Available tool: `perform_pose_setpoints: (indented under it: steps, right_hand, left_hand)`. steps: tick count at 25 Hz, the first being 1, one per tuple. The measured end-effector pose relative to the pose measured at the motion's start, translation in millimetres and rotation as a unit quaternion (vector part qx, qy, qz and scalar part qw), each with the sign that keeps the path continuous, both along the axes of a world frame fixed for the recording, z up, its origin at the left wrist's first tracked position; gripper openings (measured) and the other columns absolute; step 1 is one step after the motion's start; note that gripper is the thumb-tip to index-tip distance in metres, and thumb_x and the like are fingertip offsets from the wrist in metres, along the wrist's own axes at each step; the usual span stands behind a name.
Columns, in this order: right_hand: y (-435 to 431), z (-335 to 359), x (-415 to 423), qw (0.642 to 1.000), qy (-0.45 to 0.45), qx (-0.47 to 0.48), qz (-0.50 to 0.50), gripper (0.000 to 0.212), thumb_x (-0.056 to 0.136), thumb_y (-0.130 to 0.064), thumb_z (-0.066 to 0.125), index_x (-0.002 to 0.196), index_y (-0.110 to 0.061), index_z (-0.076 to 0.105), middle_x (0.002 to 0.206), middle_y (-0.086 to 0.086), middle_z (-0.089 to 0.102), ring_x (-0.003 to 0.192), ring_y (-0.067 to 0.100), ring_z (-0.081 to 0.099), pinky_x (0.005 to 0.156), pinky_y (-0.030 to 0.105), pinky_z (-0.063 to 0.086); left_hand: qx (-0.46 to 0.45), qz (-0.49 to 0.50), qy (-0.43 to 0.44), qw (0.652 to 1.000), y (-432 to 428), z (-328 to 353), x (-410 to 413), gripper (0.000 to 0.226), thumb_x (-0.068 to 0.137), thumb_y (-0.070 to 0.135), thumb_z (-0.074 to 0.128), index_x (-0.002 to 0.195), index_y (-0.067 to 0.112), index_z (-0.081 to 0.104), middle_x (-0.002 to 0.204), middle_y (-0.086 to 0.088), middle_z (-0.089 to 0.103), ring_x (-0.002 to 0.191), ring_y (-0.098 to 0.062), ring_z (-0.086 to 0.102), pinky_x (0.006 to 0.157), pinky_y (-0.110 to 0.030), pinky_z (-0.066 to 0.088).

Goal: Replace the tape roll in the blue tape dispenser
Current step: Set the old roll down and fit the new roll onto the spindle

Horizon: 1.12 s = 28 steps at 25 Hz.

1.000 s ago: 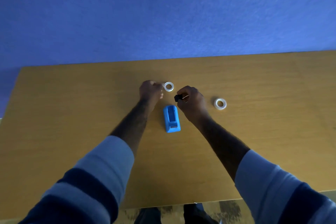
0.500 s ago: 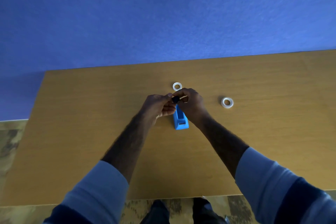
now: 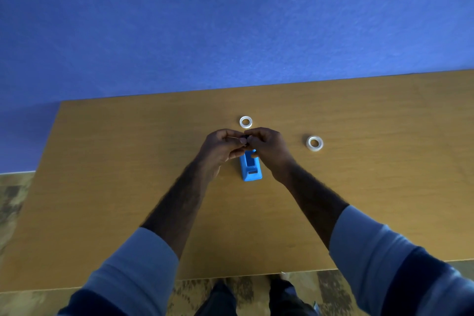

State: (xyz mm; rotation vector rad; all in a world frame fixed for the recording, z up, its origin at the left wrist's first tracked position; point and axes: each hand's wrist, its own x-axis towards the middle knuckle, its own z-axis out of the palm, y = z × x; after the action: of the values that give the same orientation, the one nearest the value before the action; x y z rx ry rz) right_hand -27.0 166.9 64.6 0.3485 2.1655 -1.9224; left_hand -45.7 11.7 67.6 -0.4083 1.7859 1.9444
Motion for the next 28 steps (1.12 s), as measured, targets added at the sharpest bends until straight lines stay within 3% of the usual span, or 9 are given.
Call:
perform_pose_setpoints:
  steps: [8, 11, 14, 16, 19, 22, 28]
  right_hand:
    - [6, -4, -4, 0.999, -0.015, -0.037, 0.009, 0.019, 0.089, 0.000, 0.066, 0.107, -0.004, 0.073, 0.104, 0.019, 0.074, 0.090, 0.024, 0.070, 0.079, 0.035, 0.058]
    - [8, -8, -7, 1.000, -0.018, -0.014, 0.006, 0.019, 0.091, -0.005, 0.067, 0.110, -0.006, 0.071, 0.102, 0.013, 0.073, 0.088, 0.023, 0.072, 0.072, 0.030, 0.059]
    - [32, -18, -16, 0.987, 0.023, 0.153, -0.036, 0.018, 0.093, -0.010, 0.065, 0.109, -0.011, 0.073, 0.094, 0.000, 0.071, 0.083, 0.017, 0.067, 0.070, 0.030, 0.051]
    - [65, -27, -19, 0.945, 0.035, 0.319, -0.068, 0.019, 0.093, -0.012, 0.062, 0.106, -0.015, 0.074, 0.101, -0.004, 0.071, 0.088, 0.016, 0.066, 0.074, 0.029, 0.051]
    - [109, -42, -14, 0.885, -0.005, 0.465, -0.043, 0.024, 0.094, -0.013, 0.059, 0.116, -0.014, 0.069, 0.120, 0.011, 0.065, 0.106, 0.028, 0.061, 0.083, 0.042, 0.057]
    - [127, -48, -9, 0.854, -0.052, 0.517, 0.028, 0.041, 0.093, -0.017, 0.066, 0.134, -0.016, 0.059, 0.134, 0.014, 0.052, 0.121, 0.032, 0.050, 0.088, 0.046, 0.055]
    - [137, -50, -10, 0.856, -0.073, 0.507, 0.067, 0.043, 0.090, -0.007, 0.068, 0.132, -0.012, 0.059, 0.132, 0.016, 0.051, 0.121, 0.034, 0.049, 0.087, 0.044, 0.055]
  left_hand:
    - [-0.016, 0.013, -0.009, 1.000, 1, -1, -1, 0.016, 0.091, 0.003, 0.072, 0.106, 0.000, 0.072, 0.106, -0.023, 0.075, 0.098, -0.029, 0.074, 0.093, -0.041, 0.061]
    - [-0.004, 0.013, -0.010, 1.000, 2, -3, -1, 0.012, 0.091, 0.000, 0.071, 0.102, 0.001, 0.072, 0.099, -0.018, 0.076, 0.095, -0.026, 0.073, 0.089, -0.036, 0.062]
    - [0.000, 0.034, -0.021, 0.999, 2, -7, 0, 0.012, 0.088, -0.004, 0.072, 0.098, 0.002, 0.071, 0.098, -0.016, 0.075, 0.098, -0.028, 0.071, 0.090, -0.036, 0.062]
    - [0.002, 0.041, -0.026, 0.999, 0, -7, 1, 0.012, 0.088, -0.005, 0.072, 0.098, 0.000, 0.070, 0.098, -0.018, 0.074, 0.097, -0.029, 0.071, 0.088, -0.034, 0.063]
    - [-0.003, 0.044, -0.027, 0.999, -3, -7, 1, 0.014, 0.088, -0.006, 0.072, 0.101, -0.001, 0.070, 0.099, -0.018, 0.074, 0.097, -0.029, 0.071, 0.085, -0.031, 0.063]
    - [0.006, 0.049, -0.030, 0.998, -5, -6, 2, 0.014, 0.089, -0.008, 0.070, 0.101, -0.001, 0.070, 0.099, -0.019, 0.074, 0.096, -0.031, 0.071, 0.083, -0.030, 0.063]
    - [0.003, 0.069, -0.036, 0.997, -5, -5, 4, 0.027, 0.088, -0.012, 0.069, 0.115, -0.012, 0.066, 0.112, -0.029, 0.071, 0.106, -0.036, 0.072, 0.082, -0.028, 0.063]
